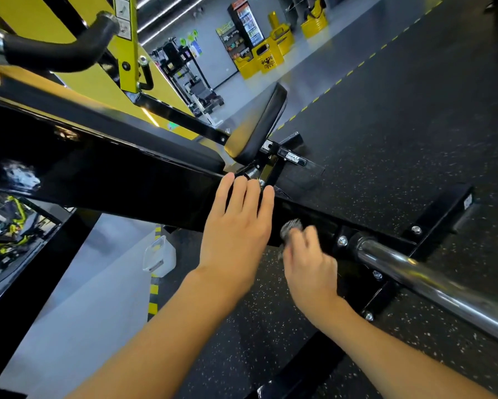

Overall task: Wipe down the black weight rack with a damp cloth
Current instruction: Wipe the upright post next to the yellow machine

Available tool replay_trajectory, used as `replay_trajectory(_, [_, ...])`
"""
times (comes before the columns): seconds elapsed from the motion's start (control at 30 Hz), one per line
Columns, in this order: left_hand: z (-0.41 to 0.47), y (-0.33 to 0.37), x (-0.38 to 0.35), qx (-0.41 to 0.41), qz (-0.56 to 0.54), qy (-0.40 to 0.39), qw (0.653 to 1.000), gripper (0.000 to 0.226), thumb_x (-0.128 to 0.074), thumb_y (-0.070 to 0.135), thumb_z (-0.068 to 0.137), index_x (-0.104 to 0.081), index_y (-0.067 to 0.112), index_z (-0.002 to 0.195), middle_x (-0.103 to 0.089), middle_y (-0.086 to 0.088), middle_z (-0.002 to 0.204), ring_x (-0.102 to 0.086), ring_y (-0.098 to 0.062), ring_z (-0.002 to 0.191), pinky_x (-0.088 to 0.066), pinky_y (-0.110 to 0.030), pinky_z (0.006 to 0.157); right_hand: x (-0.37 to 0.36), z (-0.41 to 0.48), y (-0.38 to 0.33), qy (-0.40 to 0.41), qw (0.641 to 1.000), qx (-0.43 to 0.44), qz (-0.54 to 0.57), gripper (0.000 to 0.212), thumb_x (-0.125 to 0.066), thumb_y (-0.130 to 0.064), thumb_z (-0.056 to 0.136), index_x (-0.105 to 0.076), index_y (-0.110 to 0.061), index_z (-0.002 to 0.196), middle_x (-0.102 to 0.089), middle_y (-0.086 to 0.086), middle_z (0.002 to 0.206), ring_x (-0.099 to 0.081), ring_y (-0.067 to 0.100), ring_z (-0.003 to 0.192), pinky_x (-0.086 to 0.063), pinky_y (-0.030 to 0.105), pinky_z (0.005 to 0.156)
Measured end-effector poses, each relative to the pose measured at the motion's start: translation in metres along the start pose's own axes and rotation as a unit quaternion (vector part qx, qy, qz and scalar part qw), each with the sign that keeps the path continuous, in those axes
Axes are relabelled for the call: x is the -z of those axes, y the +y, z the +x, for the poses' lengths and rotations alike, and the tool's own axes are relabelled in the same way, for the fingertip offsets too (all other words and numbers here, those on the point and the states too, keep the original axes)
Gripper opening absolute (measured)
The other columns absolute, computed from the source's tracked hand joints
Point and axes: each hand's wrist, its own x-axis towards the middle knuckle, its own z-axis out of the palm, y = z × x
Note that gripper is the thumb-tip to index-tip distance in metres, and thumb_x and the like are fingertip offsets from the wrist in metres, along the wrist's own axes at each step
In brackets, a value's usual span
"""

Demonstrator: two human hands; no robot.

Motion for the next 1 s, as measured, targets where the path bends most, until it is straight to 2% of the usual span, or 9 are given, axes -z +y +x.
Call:
replay_trajectory(0.07, [0.0,0.002,-0.001,-0.002,0.001,0.001,1.0,0.076,-0.03,0.008,0.067,-0.05,0.002,0.14,-0.054,-0.023,0.127,-0.049,-0.043,0.126,-0.027,-0.054,0.118,0.0,-0.005,0.019,-0.013,0.998,0.059,-0.02,0.012,-0.051,-0.018,0.094,-0.056,-0.007,0.095,-0.049,0.006,0.081,-0.038,0.015,0.037,-0.033,0.026,0.029])
replay_trajectory(0.2, [0.001,0.003,-0.001,0.007,0.017,0.022,1.0,0.076,-0.007,0.006,0.076,-0.052,0.002,0.137,-0.056,-0.024,0.125,-0.051,-0.044,0.122,-0.03,-0.053,0.117,-0.003,0.02,0.022,0.006,0.975,-0.218,0.033,0.015,-0.043,-0.019,0.101,-0.05,-0.007,0.096,-0.05,0.009,0.085,-0.048,0.026,0.049,-0.026,0.025,0.043])
replay_trajectory(0.33, [0.0,0.004,0.001,0.011,0.032,0.009,0.999,0.082,-0.01,0.007,0.069,-0.047,0.002,0.141,-0.052,-0.025,0.128,-0.046,-0.045,0.126,-0.025,-0.054,0.119,0.003,0.003,0.021,-0.029,0.989,-0.145,0.011,0.015,-0.046,-0.02,0.098,-0.049,-0.007,0.091,-0.049,0.008,0.08,-0.05,0.026,0.043,-0.027,0.025,0.041])
replay_trajectory(0.47, [0.001,0.005,0.0,0.009,0.042,0.001,0.999,0.078,-0.028,0.008,0.066,-0.047,0.003,0.141,-0.051,-0.026,0.128,-0.046,-0.046,0.126,-0.026,-0.055,0.118,0.003,0.029,0.031,-0.051,0.953,-0.296,0.048,0.016,-0.035,-0.024,0.104,-0.042,-0.01,0.1,-0.052,0.007,0.089,-0.052,0.028,0.065,-0.038,0.036,0.055])
replay_trajectory(0.6, [0.0,0.007,0.001,0.014,0.04,-0.013,0.999,0.078,-0.035,0.009,0.064,-0.049,0.004,0.141,-0.052,-0.028,0.128,-0.047,-0.047,0.127,-0.026,-0.056,0.118,0.009,0.006,0.025,-0.091,0.969,-0.227,0.018,0.017,-0.038,-0.025,0.104,-0.045,-0.01,0.1,-0.052,0.004,0.085,-0.05,0.023,0.057,-0.025,0.028,0.046])
replay_trajectory(0.73, [0.003,0.011,0.003,0.017,0.064,-0.073,0.995,0.096,-0.078,0.014,0.053,-0.046,0.004,0.142,-0.049,-0.03,0.129,-0.043,-0.049,0.127,-0.024,-0.058,0.118,0.007,0.018,0.032,-0.101,0.94,-0.324,0.046,0.015,-0.034,-0.026,0.106,-0.039,-0.013,0.104,-0.057,0.007,0.092,-0.062,0.029,0.075,-0.04,0.035,0.057])
replay_trajectory(0.8, [0.009,0.019,0.011,0.018,0.063,-0.095,0.993,0.091,-0.08,0.018,0.061,-0.044,0.002,0.143,-0.048,-0.031,0.129,-0.042,-0.05,0.127,-0.023,-0.059,0.117,0.016,0.009,0.028,-0.156,0.946,-0.281,0.041,0.01,-0.035,-0.027,0.105,-0.038,-0.017,0.104,-0.058,0.004,0.093,-0.064,0.027,0.078,-0.044,0.036,0.06])
replay_trajectory(0.9, [0.025,0.044,0.003,-0.034,0.048,-0.147,0.987,0.096,-0.071,0.021,0.08,-0.013,-0.002,0.153,-0.027,-0.028,0.147,-0.023,-0.047,0.14,-0.004,-0.057,0.122,0.046,-0.003,0.037,-0.298,0.934,-0.197,0.031,0.009,-0.037,-0.029,0.105,-0.037,-0.021,0.1,-0.058,-0.001,0.09,-0.061,0.024,0.079,-0.043,0.036,0.061])
replay_trajectory(1.0, [0.048,0.077,-0.013,-0.095,0.036,-0.182,0.978,0.098,-0.072,0.026,0.083,-0.009,-0.004,0.153,-0.027,-0.021,0.15,-0.023,-0.04,0.142,-0.006,-0.053,0.122,0.07,0.037,0.068,-0.284,0.922,-0.245,0.095,0.013,-0.042,-0.025,0.102,-0.04,-0.017,0.093,-0.055,0.0,0.077,-0.054,0.024,0.072,-0.037,0.036,0.06])
